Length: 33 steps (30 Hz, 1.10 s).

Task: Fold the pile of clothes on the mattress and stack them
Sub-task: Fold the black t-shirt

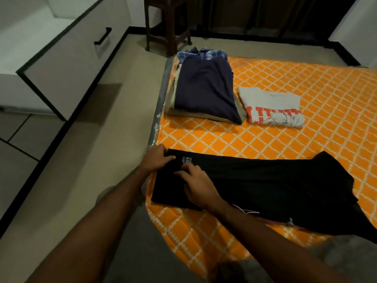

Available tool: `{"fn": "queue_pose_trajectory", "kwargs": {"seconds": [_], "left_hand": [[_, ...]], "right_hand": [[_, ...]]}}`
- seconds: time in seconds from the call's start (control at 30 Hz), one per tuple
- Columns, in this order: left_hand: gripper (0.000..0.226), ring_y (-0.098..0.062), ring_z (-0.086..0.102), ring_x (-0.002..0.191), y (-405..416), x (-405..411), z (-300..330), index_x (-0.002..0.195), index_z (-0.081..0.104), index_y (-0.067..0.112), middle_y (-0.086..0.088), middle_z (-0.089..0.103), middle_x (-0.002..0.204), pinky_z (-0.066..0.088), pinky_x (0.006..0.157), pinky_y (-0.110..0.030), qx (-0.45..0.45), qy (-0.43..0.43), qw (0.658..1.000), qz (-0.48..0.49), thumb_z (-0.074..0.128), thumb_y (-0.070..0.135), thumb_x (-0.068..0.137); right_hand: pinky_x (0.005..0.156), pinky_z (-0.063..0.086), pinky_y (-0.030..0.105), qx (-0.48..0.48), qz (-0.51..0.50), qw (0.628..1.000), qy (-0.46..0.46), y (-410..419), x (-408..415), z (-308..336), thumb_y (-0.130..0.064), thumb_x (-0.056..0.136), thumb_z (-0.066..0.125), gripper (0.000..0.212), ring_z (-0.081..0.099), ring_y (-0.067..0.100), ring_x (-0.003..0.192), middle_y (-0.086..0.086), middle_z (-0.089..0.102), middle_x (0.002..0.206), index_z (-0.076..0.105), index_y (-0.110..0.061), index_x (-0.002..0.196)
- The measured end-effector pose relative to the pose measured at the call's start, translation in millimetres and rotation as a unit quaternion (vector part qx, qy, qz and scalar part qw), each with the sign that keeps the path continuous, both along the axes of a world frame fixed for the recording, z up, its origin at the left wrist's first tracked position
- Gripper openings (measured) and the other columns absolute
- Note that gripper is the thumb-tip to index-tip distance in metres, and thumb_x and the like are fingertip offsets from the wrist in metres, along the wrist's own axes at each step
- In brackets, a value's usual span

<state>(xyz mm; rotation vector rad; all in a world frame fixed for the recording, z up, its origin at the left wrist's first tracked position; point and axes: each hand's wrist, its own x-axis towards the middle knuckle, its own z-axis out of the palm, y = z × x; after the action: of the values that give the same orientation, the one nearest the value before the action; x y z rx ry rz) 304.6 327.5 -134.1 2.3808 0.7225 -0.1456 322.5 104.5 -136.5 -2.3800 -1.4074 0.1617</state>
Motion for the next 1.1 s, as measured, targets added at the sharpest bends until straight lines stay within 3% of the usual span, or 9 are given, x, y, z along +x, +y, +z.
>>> {"fn": "queue_pose_trajectory", "kwargs": {"seconds": [0.1, 0.2, 0.33, 0.57, 0.67, 0.77, 0.87, 0.97, 1.1], "left_hand": [[0.046, -0.023, 0.059, 0.079, -0.1, 3.1, 0.8, 0.084, 0.055, 0.013, -0.006, 0.058, 0.084, 0.045, 0.066, -0.035, 0.033, 0.04, 0.998, -0.025, 0.073, 0.055, 0.083], [0.044, -0.017, 0.054, 0.077, -4.7, 1.7, 3.9, 0.095, 0.047, 0.013, -0.001, 0.053, 0.085, 0.039, 0.059, -0.03, -0.011, 0.036, 0.999, -0.027, 0.073, 0.047, 0.087], [0.039, -0.012, 0.056, 0.07, -9.3, -6.9, 8.4, 0.09, 0.055, 0.013, 0.0, 0.06, 0.081, 0.037, 0.053, -0.022, -0.078, 0.052, 0.996, -0.009, 0.078, 0.045, 0.084], [0.047, -0.021, 0.063, 0.075, -15.2, -15.7, 8.1, 0.083, 0.06, 0.016, -0.003, 0.064, 0.08, 0.046, 0.061, -0.028, -0.05, 0.094, 0.994, 0.009, 0.076, 0.06, 0.077], [0.034, -0.02, 0.064, 0.083, -22.5, -28.8, 10.1, 0.093, 0.068, 0.02, -0.002, 0.067, 0.089, 0.044, 0.065, -0.027, -0.078, 0.076, 0.994, -0.008, 0.077, 0.051, 0.081], [0.043, -0.025, 0.066, 0.106, -37.3, -41.0, 3.7, 0.124, 0.066, 0.017, -0.006, 0.071, 0.113, 0.047, 0.083, -0.029, -0.108, 0.009, 0.994, 0.023, 0.077, 0.032, 0.085], [0.048, -0.028, 0.065, 0.114, -52.1, -45.0, 9.2, 0.127, 0.063, 0.015, -0.008, 0.071, 0.117, 0.051, 0.099, -0.042, -0.227, -0.078, 0.965, 0.106, 0.076, 0.023, 0.082], [0.041, -0.022, 0.066, 0.104, -67.2, -38.1, 27.0, 0.123, 0.058, 0.019, -0.003, 0.068, 0.112, 0.055, 0.093, -0.043, -0.231, -0.123, 0.958, 0.115, 0.072, 0.026, 0.085], [0.034, -0.02, 0.065, 0.094, -106.3, -14.9, 57.0, 0.122, 0.052, 0.017, -0.003, 0.065, 0.105, 0.054, 0.075, -0.036, -0.186, -0.117, 0.975, 0.021, 0.065, 0.031, 0.094]], "right_hand": [[0.085, 0.049, 0.039, 0.042, -0.122, 0.991, 0.044, 6.7, 6.7, 4.4, -0.016, 0.087, 0.062, 0.05, 0.047, 0.024, 0.109, 0.001, 0.045, 0.124, 0.051, -0.022, 0.135], [0.091, 0.05, 0.042, -0.024, -0.158, 0.981, 0.109, 8.8, 15.4, -4.3, -0.025, 0.088, 0.068, 0.043, 0.048, 0.023, 0.113, 0.001, 0.046, 0.122, 0.055, -0.022, 0.129], [0.093, 0.053, 0.042, 0.058, -0.221, 0.932, 0.281, 12.3, 23.5, -3.7, -0.01, 0.085, 0.071, 0.03, 0.059, 0.015, 0.098, -0.001, 0.057, 0.107, 0.072, -0.024, 0.111], [0.098, 0.034, 0.041, -0.054, -0.155, 0.985, 0.062, -3.2, -13.9, 1.6, -0.03, 0.093, 0.058, 0.035, 0.037, 0.022, 0.121, -0.006, 0.044, 0.134, 0.068, -0.035, 0.126], [0.098, 0.035, 0.04, -0.048, -0.169, 0.978, 0.109, -7.0, -21.7, -5.2, -0.029, 0.093, 0.058, 0.043, 0.037, 0.022, 0.121, -0.005, 0.041, 0.135, 0.061, -0.035, 0.136], [0.105, 0.043, 0.043, 0.004, -0.232, 0.918, 0.32, -0.7, -14.3, -4.1, -0.032, 0.093, 0.06, 0.046, 0.048, 0.021, 0.122, -0.006, 0.044, 0.128, 0.058, -0.031, 0.139], [0.104, 0.048, 0.038, 0.08, -0.26, 0.84, 0.47, 5.3, 1.5, 14.7, -0.032, 0.099, 0.06, 0.049, 0.057, 0.021, 0.123, 0.001, 0.056, 0.134, 0.052, -0.02, 0.145], [0.102, 0.043, 0.04, 0.09, -0.267, 0.76, 0.586, 0.4, 1.8, 43.9, -0.053, 0.1, 0.051, 0.051, 0.05, 0.02, 0.13, -0.007, 0.054, 0.135, 0.049, -0.03, 0.145], [0.099, 0.047, 0.057, 0.088, -0.275, 0.654, 0.699, -14.3, 13.5, 64.3, -0.087, 0.074, 0.055, 0.089, 0.056, 0.027, 0.124, 0.001, 0.059, 0.134, 0.055, -0.027, 0.14]]}}
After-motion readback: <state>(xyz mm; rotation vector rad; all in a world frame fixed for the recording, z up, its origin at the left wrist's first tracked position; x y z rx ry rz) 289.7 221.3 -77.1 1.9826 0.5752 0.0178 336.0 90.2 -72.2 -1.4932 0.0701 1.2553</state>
